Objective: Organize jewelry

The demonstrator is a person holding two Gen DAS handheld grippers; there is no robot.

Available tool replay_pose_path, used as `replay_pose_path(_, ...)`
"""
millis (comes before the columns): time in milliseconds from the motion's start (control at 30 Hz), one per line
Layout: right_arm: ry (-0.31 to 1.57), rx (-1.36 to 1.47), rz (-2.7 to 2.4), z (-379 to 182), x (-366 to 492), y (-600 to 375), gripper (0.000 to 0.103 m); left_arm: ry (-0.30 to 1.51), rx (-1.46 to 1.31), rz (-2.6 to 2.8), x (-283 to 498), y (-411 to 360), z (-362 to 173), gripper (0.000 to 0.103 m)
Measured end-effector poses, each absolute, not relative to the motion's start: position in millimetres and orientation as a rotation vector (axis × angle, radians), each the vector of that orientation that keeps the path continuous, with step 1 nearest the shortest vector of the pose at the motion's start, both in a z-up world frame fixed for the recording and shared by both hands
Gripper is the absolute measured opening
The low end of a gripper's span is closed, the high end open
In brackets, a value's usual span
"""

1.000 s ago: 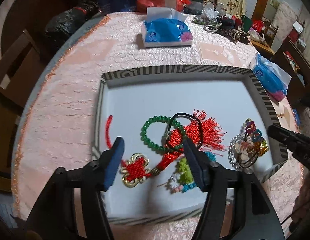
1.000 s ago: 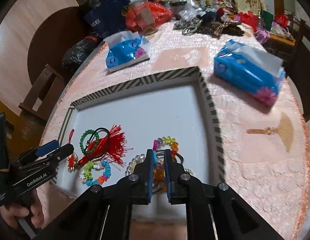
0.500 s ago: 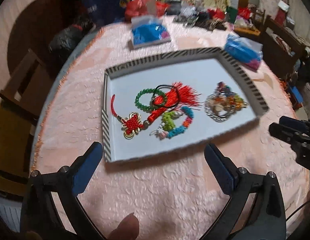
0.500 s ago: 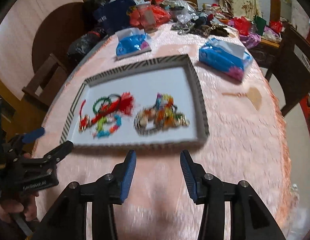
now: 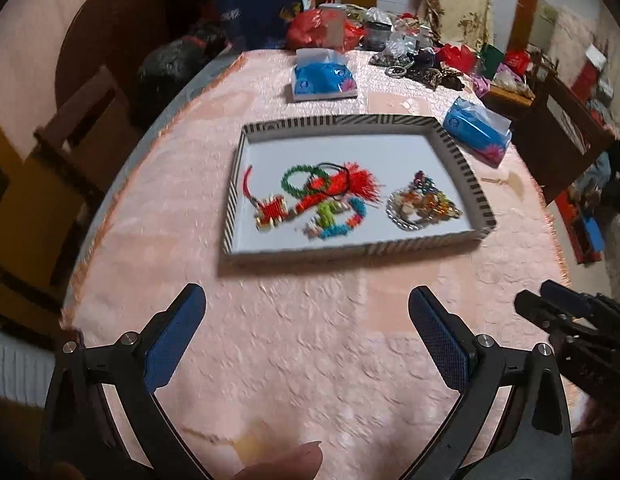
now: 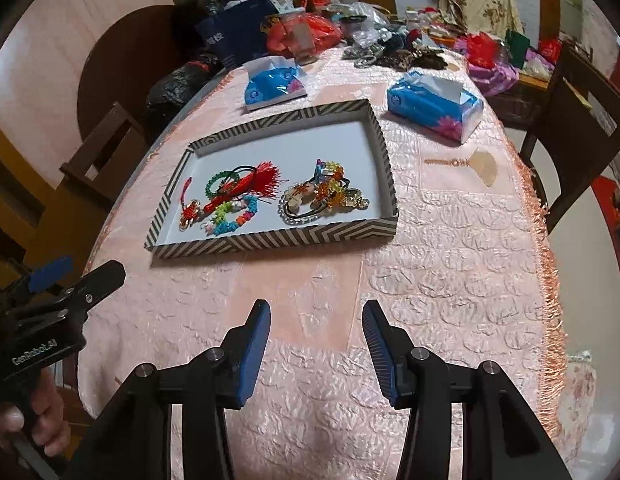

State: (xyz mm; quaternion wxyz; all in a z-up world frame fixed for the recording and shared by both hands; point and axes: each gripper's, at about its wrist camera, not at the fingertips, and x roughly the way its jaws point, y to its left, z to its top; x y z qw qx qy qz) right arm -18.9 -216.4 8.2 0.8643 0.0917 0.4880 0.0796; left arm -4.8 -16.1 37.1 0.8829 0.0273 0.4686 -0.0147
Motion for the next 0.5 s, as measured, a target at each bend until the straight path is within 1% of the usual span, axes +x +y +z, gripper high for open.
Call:
replay_pose_path(200, 0.997, 0.164, 0.18, 18.6, -34.0, -220.5, 0.046, 0.969, 0.04, -0.025, -20.8, -31.2, 49.0, 0.102)
replay_pose_path(500, 0.957, 0.142, 0.126, 36.7, -40.6, -232.3, 0.046, 0.939, 0.05, -0.067, -20.9, -47.3, 61.3, 0.102)
